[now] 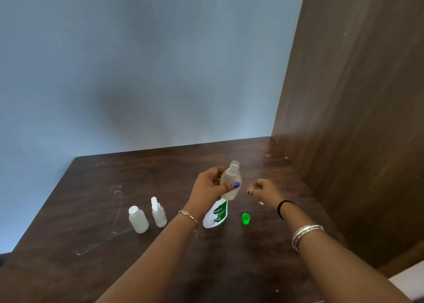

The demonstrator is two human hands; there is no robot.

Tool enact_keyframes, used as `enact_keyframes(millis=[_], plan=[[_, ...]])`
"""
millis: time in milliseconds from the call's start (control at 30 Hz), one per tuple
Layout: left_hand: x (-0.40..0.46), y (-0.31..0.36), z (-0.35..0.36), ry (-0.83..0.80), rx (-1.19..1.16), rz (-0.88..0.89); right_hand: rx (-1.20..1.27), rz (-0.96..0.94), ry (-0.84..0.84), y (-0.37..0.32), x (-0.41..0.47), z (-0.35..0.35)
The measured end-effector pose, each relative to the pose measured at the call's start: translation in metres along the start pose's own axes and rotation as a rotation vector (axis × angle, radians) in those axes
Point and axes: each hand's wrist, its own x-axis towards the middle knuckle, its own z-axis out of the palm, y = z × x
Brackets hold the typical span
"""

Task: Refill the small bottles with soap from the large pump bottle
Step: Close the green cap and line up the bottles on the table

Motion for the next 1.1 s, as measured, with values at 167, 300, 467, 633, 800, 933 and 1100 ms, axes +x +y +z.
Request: enact_keyframes(millis=[167, 300, 467, 633, 800, 933, 1100], plan=[[-0.002, -0.014, 0.029, -0.029, 0.013, -0.030, -0.164, 0.027, -0.045, 0.043, 0.001, 0.027], [-0.004, -0.032, 0.038, 0.009, 0.039, -0.081, -0.276, -0.034, -0.049, 0.060, -0.004, 0.046], [-0.012, -0.045, 0.035, 0.067, 0.081, -0.132, -0.414, -0.128, -0.050, 0.070, -0.007, 0.062], [-0.018, -0.050, 0.028, 0.088, 0.089, -0.156, -0.384, -0.093, 0.075, 0.071, -0.004, 0.064], [-0.016, -0.037, 0.019, 0.126, 0.084, -0.124, 0.088, -0.076, 0.283, 0.004, 0.004, 0.018], [-0.017, -0.018, -0.001, 0.147, 0.089, -0.066, 0.484, -0.312, 0.086, -0.073, -0.005, -0.015], [-0.020, 0.005, -0.032, 0.224, 0.086, 0.011, 0.588, -0.486, -0.196, -0.149, -0.039, -0.006]])
